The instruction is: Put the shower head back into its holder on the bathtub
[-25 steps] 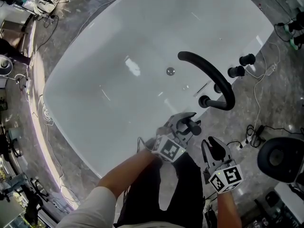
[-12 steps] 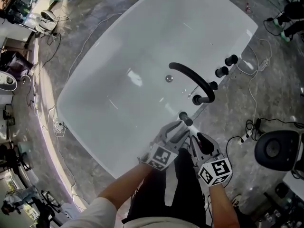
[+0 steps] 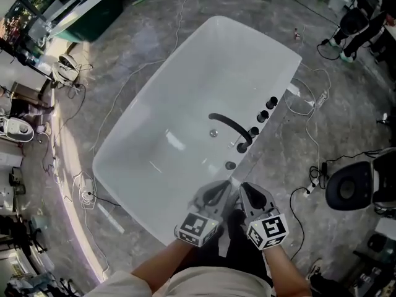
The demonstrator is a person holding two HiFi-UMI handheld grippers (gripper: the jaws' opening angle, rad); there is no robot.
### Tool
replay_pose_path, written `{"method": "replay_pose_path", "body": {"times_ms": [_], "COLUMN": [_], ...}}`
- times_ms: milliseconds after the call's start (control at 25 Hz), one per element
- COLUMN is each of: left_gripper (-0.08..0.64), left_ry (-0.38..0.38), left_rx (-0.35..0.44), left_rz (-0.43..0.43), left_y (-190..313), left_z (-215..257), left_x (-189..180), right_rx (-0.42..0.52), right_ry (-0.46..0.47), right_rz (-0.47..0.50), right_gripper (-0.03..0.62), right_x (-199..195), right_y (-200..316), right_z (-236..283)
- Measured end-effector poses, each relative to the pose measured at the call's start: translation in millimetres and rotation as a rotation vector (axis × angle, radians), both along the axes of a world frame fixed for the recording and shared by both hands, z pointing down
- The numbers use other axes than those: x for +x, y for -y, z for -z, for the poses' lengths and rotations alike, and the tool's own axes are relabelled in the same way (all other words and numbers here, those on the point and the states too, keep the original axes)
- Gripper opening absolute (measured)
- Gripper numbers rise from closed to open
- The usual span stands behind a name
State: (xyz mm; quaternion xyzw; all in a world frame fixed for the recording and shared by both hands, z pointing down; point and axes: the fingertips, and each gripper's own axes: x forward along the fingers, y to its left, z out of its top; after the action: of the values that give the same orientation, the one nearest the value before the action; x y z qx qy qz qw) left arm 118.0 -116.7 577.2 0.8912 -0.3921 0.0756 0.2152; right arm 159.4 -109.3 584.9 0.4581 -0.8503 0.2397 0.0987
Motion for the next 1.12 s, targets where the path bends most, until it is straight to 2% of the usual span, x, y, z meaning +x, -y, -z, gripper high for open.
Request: {"method": "replay_pose_path", "body": {"times_ms": [160, 360, 600, 1120], "left_gripper": [0.009, 0.006, 0.006, 0.006], "left_ry": [0.003, -0.015, -0.026, -0.031], "left_rx": [0.049, 0.086, 0.123, 0.174], "left_rz": [-0.037, -0.026, -0.032, -0.037], "left_y": [-16.3, -32.9, -38.2, -43.1], "left_z": [60.4, 99.2, 126.5, 151.0], "left_x": [7.4, 10.9, 10.4, 3.0], "right_rx": [0.096, 0.171, 0.213, 0.272], "right_ry": [-0.020, -0.035, -0.071, -0.086], "right_rz": [0.006, 0.004, 0.013, 0.003], "right_gripper": [0.032, 0.015, 0.014, 0.014], "right_x": [-1.2, 2.8, 1.2, -10.6], "right_y": [-8.9, -19.1, -28.5, -36.6], "right_z": [56.0, 95.6, 120.5, 148.0]}}
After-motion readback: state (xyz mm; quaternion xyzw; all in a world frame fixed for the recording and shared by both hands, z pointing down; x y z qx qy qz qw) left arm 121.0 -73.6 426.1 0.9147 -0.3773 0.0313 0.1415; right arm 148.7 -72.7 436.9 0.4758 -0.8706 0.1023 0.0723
